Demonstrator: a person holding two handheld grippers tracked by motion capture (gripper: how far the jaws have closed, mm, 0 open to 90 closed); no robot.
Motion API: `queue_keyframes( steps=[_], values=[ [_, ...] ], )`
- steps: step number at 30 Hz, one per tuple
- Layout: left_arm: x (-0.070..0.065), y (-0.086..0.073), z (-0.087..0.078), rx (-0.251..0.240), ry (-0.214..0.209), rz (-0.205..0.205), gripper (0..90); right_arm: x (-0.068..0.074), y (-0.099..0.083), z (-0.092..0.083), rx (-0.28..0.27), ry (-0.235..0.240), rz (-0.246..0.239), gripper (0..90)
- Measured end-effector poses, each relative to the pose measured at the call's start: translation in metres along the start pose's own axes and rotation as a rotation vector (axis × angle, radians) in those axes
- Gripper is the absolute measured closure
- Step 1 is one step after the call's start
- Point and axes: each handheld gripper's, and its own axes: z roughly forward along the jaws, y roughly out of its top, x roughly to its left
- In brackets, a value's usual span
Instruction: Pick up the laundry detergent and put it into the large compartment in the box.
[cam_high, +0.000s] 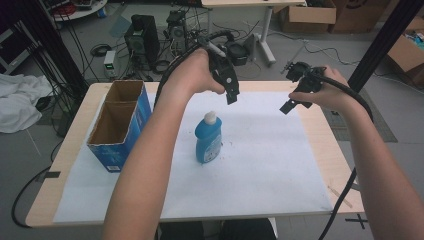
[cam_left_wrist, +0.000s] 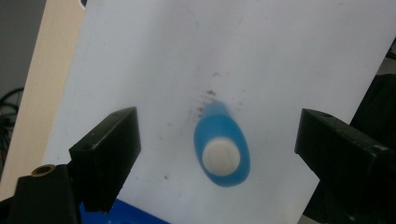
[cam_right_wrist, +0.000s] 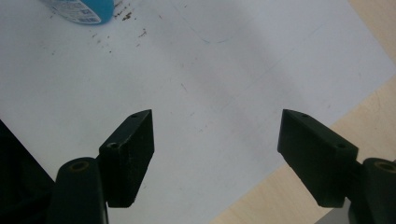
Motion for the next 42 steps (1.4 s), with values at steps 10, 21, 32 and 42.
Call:
queue_keyframes(
  steps=[10,21,32,42],
  values=[
    [0.009,-0.023,0.014,0.024,-0.004,-0.106,15.5,0.002,0.002,0.002,0.006,-0.005,0.008,27.2],
    [0.008,-0.037,0.031,0.046,-0.028,-0.148,15.6,0.003,0.003,0.001,0.000,-0.009,0.006,27.3],
    [0.004,-0.041,0.052,0.071,-0.029,-0.177,15.4,0.004,0.002,0.003,0.001,-0.004,0.005,27.2],
    [-0.003,-0.038,0.069,0.081,-0.034,-0.175,14.8,0.005,0.001,0.003,-0.002,-0.004,0.001,27.2]
  ],
)
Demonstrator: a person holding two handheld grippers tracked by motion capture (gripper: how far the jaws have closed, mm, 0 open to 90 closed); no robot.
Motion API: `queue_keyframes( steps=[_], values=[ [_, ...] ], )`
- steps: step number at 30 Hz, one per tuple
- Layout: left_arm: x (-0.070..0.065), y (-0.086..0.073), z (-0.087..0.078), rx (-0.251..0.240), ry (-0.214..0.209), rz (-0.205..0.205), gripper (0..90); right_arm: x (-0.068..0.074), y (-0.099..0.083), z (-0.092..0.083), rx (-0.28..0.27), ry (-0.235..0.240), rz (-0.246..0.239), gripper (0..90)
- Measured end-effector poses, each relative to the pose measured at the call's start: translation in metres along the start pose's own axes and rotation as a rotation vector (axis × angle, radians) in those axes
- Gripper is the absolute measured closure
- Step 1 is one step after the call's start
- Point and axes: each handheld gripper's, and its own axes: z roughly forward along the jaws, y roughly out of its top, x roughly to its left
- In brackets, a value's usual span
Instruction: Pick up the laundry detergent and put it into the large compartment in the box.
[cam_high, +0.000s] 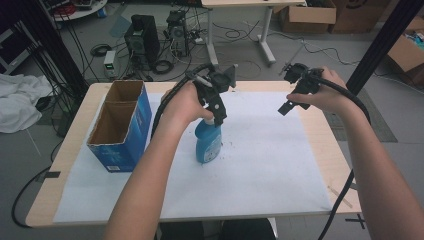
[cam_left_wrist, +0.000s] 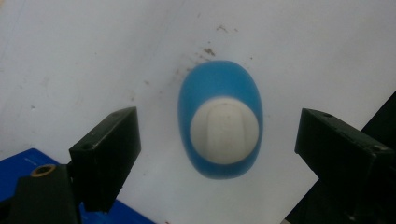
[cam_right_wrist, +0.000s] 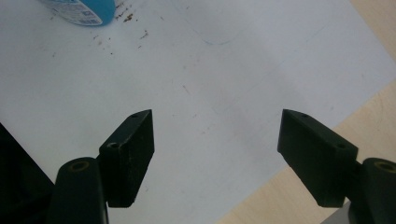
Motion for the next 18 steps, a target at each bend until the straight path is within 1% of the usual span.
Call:
queue_keyframes(
  steps=[1,4,7,8,9,10,11,12,16,18],
  values=[
    [-0.001,0.000,0.005,0.006,0.005,0.003,14.7,0.000,0.000,0.000,-0.001,0.001,0.000,27.2],
    [-0.001,0.000,0.009,0.012,0.006,0.003,14.8,0.000,-0.001,0.001,0.002,0.001,0.000,27.2],
    [-0.001,0.000,0.017,0.009,-0.002,-0.003,15.1,-0.001,-0.001,0.002,0.003,0.002,-0.002,27.2],
    [-0.001,0.000,0.017,0.009,-0.002,-0.003,15.0,-0.001,-0.001,0.002,0.003,0.002,-0.002,27.2],
    [-0.001,0.000,0.022,0.020,-0.001,-0.003,15.0,-0.001,-0.001,0.003,0.003,0.003,-0.003,27.2],
    [-0.001,0.000,0.022,0.020,-0.001,-0.003,14.9,-0.001,-0.001,0.003,0.003,0.004,-0.005,27.2],
    [-0.002,0.000,0.027,0.021,-0.006,-0.006,14.9,-0.001,0.000,0.004,0.003,0.003,-0.005,27.2],
    [-0.002,0.000,0.027,0.021,-0.006,-0.006,14.9,-0.001,0.000,0.004,0.004,0.003,-0.006,27.2],
    [-0.003,-0.001,0.037,0.025,-0.016,-0.007,15.0,-0.001,0.000,0.004,0.006,0.002,-0.001,27.2],
    [-0.003,-0.002,0.045,0.031,-0.008,-0.009,15.3,-0.001,-0.001,0.005,0.006,0.003,-0.001,27.2]
  ],
)
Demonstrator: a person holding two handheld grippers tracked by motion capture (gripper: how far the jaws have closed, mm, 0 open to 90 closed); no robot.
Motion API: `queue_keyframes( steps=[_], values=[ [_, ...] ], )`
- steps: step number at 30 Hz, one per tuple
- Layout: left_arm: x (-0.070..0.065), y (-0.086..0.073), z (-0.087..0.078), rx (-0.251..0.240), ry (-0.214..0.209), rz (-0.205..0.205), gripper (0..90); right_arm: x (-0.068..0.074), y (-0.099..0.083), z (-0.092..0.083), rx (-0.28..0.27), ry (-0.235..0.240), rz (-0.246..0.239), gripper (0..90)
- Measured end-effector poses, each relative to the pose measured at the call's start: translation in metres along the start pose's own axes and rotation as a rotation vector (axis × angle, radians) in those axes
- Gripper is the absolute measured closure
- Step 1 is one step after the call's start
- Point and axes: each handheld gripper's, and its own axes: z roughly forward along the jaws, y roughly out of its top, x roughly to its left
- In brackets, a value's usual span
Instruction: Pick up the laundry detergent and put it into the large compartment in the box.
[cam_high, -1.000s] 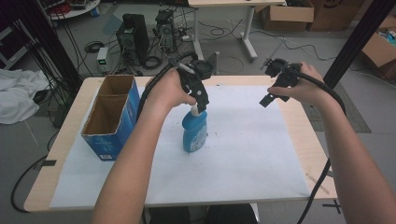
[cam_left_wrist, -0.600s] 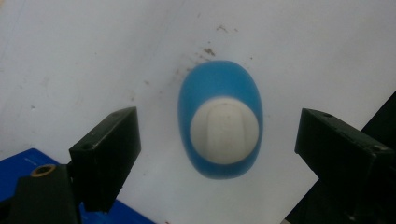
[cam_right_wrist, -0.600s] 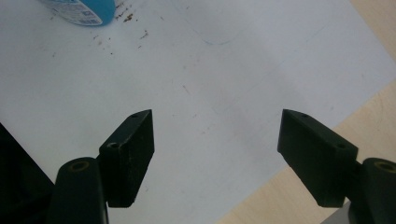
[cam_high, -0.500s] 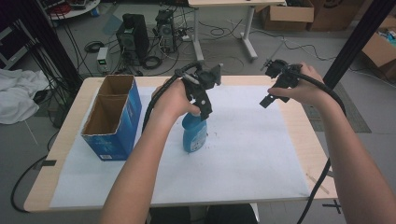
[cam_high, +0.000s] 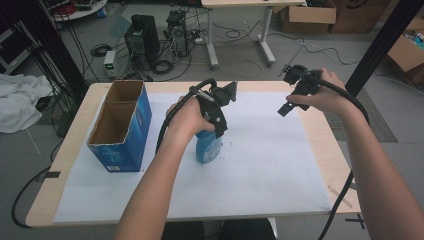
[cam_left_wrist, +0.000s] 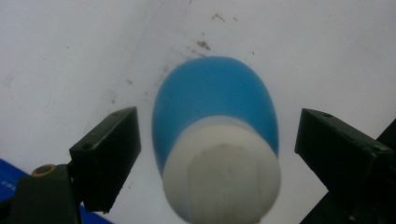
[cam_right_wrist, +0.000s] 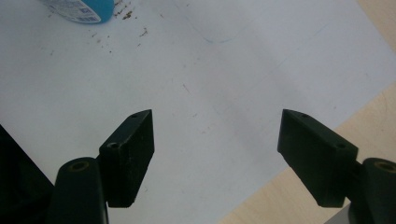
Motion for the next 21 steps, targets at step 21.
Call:
queue_keyframes(
  steps=[21],
  values=[
    [-0.0037,0.0045,0.0094,0.014,0.022,-0.029,16.6,0.0008,0.0006,0.0037,0.003,0.002,-0.006,27.2]
  ],
)
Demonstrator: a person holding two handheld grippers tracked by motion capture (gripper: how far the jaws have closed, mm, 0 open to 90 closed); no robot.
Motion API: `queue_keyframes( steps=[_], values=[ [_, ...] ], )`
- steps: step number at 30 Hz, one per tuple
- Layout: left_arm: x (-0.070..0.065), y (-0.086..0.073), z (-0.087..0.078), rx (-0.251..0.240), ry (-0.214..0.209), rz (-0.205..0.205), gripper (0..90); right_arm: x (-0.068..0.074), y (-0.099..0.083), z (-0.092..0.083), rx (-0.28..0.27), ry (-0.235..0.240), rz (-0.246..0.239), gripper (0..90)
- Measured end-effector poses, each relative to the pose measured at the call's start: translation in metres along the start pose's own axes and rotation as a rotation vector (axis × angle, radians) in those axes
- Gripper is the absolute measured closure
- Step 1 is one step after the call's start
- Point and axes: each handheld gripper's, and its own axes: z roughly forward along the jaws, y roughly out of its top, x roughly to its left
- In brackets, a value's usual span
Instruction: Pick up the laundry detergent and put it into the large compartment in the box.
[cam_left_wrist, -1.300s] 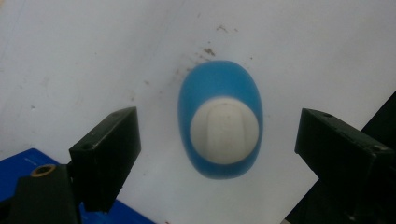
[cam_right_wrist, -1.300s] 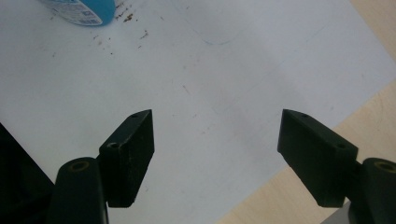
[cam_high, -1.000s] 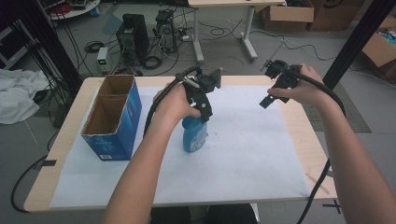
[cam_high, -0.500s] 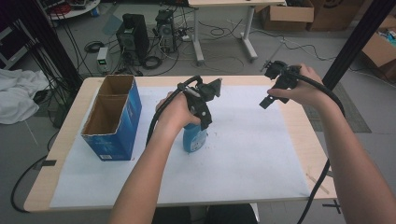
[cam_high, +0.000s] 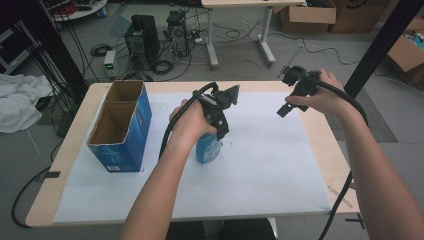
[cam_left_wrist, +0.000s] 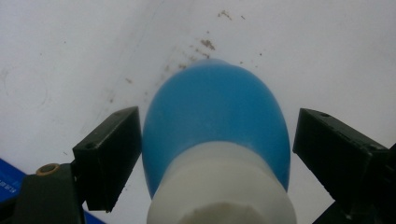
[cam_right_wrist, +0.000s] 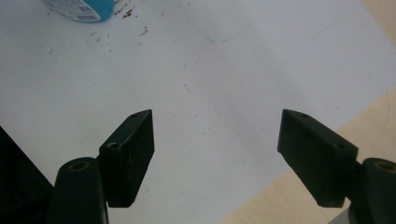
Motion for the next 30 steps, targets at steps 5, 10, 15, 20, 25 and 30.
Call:
queue_keyframes(
  steps=[5,10,15,20,25,30],
  values=[
    [0.0007,-0.0007,0.0005,-0.001,-0.004,-0.010,18.4,-0.0003,-0.0013,-0.0013,-0.004,-0.001,0.002,27.3],
    [0.0011,-0.0016,0.0003,0.000,-0.003,-0.007,20.6,-0.0008,-0.0029,-0.0019,-0.003,-0.001,0.007,27.2],
    [0.0009,-0.0026,0.0008,-0.006,-0.009,-0.014,23.3,-0.0001,-0.0033,-0.0017,-0.002,0.001,0.009,27.3],
    [0.0013,-0.0034,0.0019,0.000,-0.010,-0.012,27.1,0.0001,-0.0034,-0.0017,0.002,0.001,0.010,27.3],
    [0.0022,-0.0029,0.0035,0.001,-0.021,-0.024,27.2,-0.0004,-0.0036,-0.0021,-0.002,0.004,0.011,27.3],
    [0.0029,-0.0026,0.0054,0.005,-0.017,-0.027,28.1,-0.0013,-0.0044,-0.0019,-0.002,0.001,0.014,27.2]
  ],
)
